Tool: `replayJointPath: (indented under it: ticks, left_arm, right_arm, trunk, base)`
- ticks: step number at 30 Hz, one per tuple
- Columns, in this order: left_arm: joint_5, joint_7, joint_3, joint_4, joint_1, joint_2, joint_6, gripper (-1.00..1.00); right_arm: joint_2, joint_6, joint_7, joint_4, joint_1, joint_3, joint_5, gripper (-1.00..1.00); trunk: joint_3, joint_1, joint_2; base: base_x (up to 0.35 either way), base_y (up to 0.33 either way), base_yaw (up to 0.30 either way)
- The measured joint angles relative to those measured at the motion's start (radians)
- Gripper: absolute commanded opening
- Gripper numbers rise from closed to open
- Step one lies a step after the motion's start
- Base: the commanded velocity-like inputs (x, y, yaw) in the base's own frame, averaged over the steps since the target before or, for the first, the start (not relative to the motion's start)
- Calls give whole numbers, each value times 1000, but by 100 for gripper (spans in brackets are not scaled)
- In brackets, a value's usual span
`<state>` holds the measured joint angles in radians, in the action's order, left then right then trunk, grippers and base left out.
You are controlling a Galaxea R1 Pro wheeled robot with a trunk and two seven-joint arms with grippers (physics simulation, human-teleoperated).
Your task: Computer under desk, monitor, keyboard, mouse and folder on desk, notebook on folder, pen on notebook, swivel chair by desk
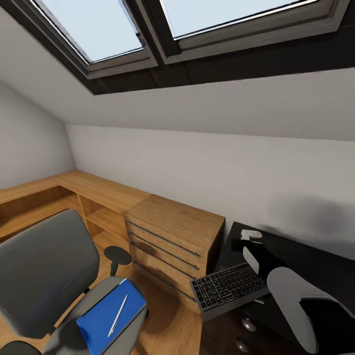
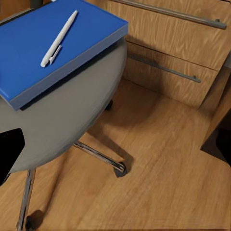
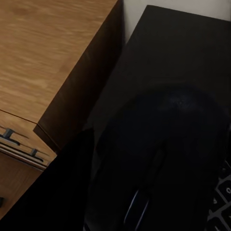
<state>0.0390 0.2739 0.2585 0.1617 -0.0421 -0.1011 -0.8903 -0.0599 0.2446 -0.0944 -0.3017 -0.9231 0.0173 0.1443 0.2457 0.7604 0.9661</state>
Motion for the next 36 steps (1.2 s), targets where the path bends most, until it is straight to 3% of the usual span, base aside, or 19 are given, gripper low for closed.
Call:
replayJointPath:
  ticks: [26,31,32,36]
  left_arm:
    - [1,-1,0,-1,0,3,3,100]
    - [1,-2,0,-3,0,3,3,100]
    - [1,-3,0,-3,0,3,3,100]
    - [1,-3,0,-3,0,3,3,100]
  right_arm:
    - [1,50,4,-38,0,0,0,-100]
    - [1,94,3,-88,0,-7,6,-100]
    - [8,153,1,-131,0,-6,9,-100]
    - [15,190,1,-147,0,-9,7,-100]
  trunk:
    - [0,0,0]
    - [0,0,0]
    - [0,0,0]
    - [0,0,0]
  base:
    - [72,-10,0]
    - [0,0,0]
    - [0,0,0]
    - [0,0,0]
